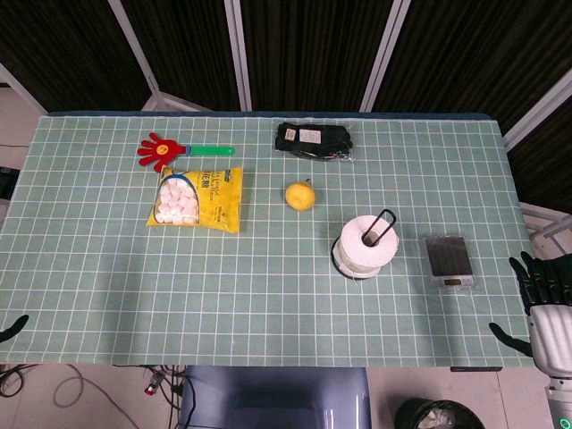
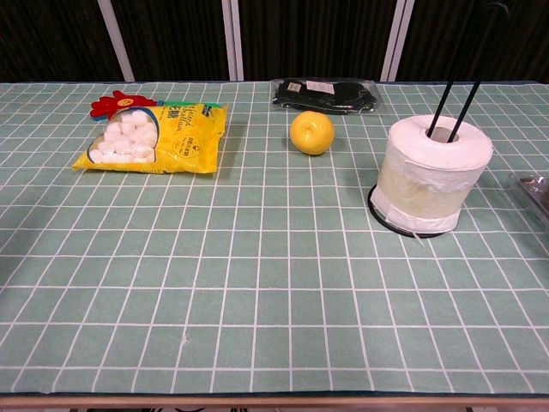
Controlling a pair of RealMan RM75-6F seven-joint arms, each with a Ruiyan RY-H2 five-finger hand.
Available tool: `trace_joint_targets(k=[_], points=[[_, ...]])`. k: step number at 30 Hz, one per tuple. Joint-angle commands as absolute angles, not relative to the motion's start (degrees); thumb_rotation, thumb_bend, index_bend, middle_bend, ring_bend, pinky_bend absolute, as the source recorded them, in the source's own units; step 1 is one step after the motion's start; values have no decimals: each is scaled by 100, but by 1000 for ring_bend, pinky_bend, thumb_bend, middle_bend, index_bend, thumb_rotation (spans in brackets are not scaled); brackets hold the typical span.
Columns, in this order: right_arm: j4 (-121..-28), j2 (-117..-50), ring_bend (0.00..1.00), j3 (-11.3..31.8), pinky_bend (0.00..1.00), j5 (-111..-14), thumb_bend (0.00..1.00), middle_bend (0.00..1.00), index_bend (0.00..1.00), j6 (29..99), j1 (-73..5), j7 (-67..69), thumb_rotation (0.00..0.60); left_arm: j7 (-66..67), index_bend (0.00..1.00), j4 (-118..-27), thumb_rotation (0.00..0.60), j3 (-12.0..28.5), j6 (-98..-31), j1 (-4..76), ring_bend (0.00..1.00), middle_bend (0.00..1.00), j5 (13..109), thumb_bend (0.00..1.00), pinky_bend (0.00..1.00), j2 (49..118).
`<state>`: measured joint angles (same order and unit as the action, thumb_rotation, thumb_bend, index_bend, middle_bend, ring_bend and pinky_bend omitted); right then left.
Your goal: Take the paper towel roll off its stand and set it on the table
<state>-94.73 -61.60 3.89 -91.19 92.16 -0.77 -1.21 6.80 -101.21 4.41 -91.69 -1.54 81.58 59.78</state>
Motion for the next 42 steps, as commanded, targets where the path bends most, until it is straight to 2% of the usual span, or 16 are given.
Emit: trace_joint_targets(k=[1, 29, 35, 42], points=[[-9472, -6162, 0, 390, 0, -9109, 0, 0, 0, 9205, -80, -131, 600, 687, 144, -10123, 600, 443, -9159, -148, 0, 0, 8152, 116, 0, 5978], [-9617, -6145, 0, 442, 0, -8797, 0, 0, 0, 9092, -58, 45, 600, 578, 143, -10152, 600, 432, -9270, -207, 0, 0, 8220, 116, 0, 5925], [-9838, -6182, 0, 426, 0, -8540, 0, 0, 0, 8702, -145, 710, 600, 543, 144, -10156, 600, 443, -9273, -217, 0, 0, 8186, 116, 0, 5908], [-9968, -6412, 0, 678, 0, -7904, 0, 0, 0, 7893, -497, 1749, 600, 529, 144, -10153, 600, 449, -9250, -208, 0, 0, 8171, 116, 0, 5903]])
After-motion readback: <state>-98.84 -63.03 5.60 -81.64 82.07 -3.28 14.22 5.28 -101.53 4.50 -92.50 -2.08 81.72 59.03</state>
